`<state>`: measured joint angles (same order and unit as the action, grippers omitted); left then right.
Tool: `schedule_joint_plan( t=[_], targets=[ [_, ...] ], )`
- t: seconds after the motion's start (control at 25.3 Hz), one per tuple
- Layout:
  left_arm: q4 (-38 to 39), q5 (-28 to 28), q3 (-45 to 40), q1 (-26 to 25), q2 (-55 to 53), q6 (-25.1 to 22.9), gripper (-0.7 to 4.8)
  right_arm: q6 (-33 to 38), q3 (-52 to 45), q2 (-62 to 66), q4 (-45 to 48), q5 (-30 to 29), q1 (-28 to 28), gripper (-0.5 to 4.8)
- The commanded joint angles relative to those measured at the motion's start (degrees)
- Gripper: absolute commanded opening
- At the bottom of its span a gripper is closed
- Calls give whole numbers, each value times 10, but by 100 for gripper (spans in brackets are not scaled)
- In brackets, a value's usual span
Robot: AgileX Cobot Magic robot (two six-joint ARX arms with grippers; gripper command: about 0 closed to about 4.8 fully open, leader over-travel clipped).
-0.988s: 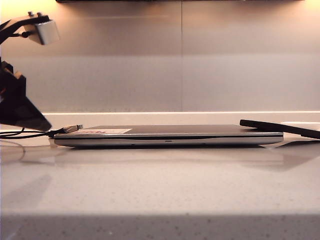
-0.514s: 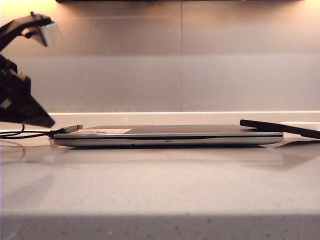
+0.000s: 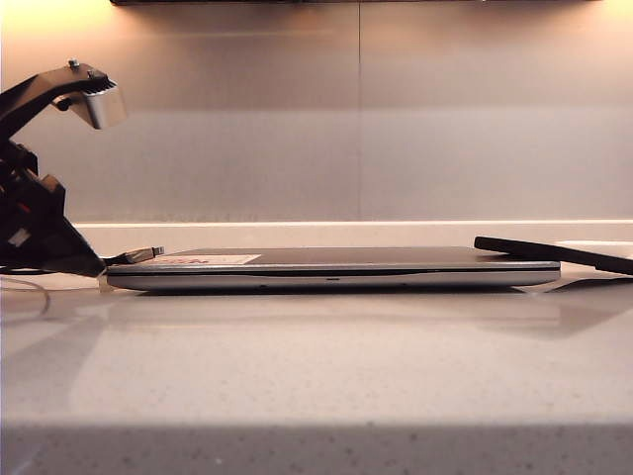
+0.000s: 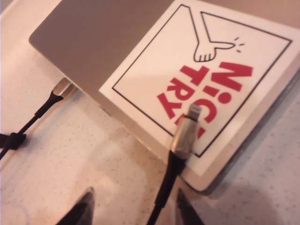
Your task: Pick up the charging cable and the phone, plug the charging cable into the charging port on the phone, and finally place them back on the table.
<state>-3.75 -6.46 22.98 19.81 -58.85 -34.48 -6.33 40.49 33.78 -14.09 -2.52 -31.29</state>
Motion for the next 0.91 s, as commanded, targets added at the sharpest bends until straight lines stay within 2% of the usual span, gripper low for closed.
schedule_joint_plan(
  t=[0.04,0.32,0.71,0.91],
  targets=[
    [-27,-2,1,1,-14,0,215,-1,3,-1,10,2,0,-5],
    [-61,-2,2,1,-46,0,215,-1,3,-1,10,2,1,-5],
    [-63,-2,2,3,-62,8,215,-1,3,-1,10,3,1,-5],
    [-77,-2,2,31,-80,8,215,-1,3,-1,10,2,1,-5]
  ],
)
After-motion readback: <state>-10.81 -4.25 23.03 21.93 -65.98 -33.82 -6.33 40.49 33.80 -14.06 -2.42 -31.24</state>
